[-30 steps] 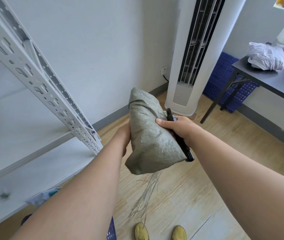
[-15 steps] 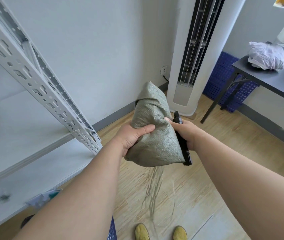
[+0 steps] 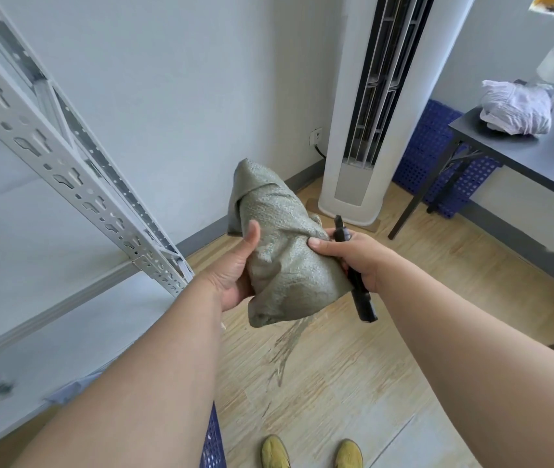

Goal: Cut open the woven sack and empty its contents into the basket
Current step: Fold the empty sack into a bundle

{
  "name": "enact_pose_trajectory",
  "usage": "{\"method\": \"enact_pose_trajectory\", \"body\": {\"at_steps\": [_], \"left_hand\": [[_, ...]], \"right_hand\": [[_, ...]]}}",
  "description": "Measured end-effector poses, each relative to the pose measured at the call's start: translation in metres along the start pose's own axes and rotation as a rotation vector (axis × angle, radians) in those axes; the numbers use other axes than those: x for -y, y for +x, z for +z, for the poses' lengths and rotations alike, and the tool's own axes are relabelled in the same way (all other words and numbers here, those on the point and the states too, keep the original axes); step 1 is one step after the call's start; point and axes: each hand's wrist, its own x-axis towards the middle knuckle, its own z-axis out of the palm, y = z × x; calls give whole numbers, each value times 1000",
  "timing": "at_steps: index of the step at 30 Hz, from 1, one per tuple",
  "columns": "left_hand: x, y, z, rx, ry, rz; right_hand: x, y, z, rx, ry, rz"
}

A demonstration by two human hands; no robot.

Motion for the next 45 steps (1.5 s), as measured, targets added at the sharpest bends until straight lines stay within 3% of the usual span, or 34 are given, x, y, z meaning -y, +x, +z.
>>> {"method": "enact_pose_trajectory", "body": {"at_steps": [5, 11, 12, 16, 18, 20, 26, 29, 33, 37, 41, 43, 45], "left_hand": [[3, -1, -3, 66, -14, 20], [7, 9, -6, -167, -71, 176], [8, 8, -6, -155, -76, 178], [8, 2, -6, -99, -23, 145], [10, 0, -7, -151, 29, 132], [12, -3, -6, -166, 34, 109], [8, -17, 6, 20, -167, 25], [6, -19, 12, 101, -231, 63], [6, -20, 12, 140, -270, 94], [9, -16, 7, 90, -227, 113], [12, -14, 4, 27, -182, 116], [14, -12, 3, 10, -165, 109], [15, -13, 2, 2, -156, 95]], "right_hand": [[2, 5, 2, 128, -28, 3], [9, 0, 8, -355, -149, -350], [11, -2, 9, -317, -168, -337], [19, -12, 11, 89, -80, -27], [19, -16, 9, 252, 68, -25], [19, -18, 12, 319, 130, -47], [20, -26, 26, 502, 246, -51], [24, -29, 30, 546, 245, -50], [29, -28, 29, 369, 107, -92], [32, -28, 30, 74, -146, -236], [26, -22, 30, -122, -216, -313], [24, -20, 29, -215, -291, -313], [22, -18, 27, -191, -300, -203]]}}
